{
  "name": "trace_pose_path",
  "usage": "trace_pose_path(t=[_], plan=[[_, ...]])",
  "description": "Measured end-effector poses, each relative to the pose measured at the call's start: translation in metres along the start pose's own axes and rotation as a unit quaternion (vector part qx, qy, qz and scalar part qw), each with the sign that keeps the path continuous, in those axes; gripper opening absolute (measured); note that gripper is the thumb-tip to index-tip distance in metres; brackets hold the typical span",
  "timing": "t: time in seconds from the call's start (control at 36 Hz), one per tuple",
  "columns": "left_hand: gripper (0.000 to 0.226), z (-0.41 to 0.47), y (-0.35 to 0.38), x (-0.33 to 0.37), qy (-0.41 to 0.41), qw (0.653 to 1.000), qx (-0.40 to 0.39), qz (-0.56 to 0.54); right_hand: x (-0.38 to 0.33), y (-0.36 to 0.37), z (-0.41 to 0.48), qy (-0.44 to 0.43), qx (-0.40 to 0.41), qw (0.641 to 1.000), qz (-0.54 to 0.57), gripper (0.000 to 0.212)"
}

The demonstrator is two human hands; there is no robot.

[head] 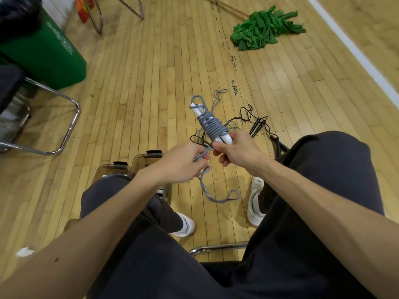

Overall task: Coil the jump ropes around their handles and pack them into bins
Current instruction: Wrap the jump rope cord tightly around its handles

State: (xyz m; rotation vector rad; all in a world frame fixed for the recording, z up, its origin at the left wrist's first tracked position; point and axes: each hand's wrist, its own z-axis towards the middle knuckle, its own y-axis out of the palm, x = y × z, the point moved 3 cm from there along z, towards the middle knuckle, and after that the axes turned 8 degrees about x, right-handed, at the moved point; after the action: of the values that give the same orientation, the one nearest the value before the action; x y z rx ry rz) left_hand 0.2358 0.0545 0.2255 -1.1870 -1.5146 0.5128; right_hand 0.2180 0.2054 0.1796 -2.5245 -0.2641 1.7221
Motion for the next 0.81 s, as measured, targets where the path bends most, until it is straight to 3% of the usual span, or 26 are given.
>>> trace_pose_path(t=[0.25, 0.44, 0.56, 0.69, 0.81], plan=[[0.018, -0.009, -0.014, 0.017, 0.079, 0.960, 0.038, 0.266, 0.001, -0.004, 0.002, -0.019, 0.021, 0.997, -0.078, 0.014], [0.020, -0.008, -0.042, 0.025, 0.125, 0.945, 0.002, 0.302, 0.001, -0.001, -0.007, 0.062, -0.128, 0.983, -0.118, 0.001], [0.016, -0.009, -0.040, 0.038, 0.160, 0.924, -0.030, 0.347, 0.000, 0.006, -0.016, 0.057, -0.196, 0.963, -0.178, 0.009], [0.016, -0.004, -0.040, 0.057, 0.218, 0.873, -0.052, 0.433, 0.000, 0.004, -0.016, 0.050, -0.207, 0.952, -0.221, 0.014], [0.015, -0.001, -0.041, 0.068, 0.244, 0.839, -0.064, 0.481, 0.000, 0.001, -0.017, 0.051, -0.259, 0.922, -0.283, 0.017]])
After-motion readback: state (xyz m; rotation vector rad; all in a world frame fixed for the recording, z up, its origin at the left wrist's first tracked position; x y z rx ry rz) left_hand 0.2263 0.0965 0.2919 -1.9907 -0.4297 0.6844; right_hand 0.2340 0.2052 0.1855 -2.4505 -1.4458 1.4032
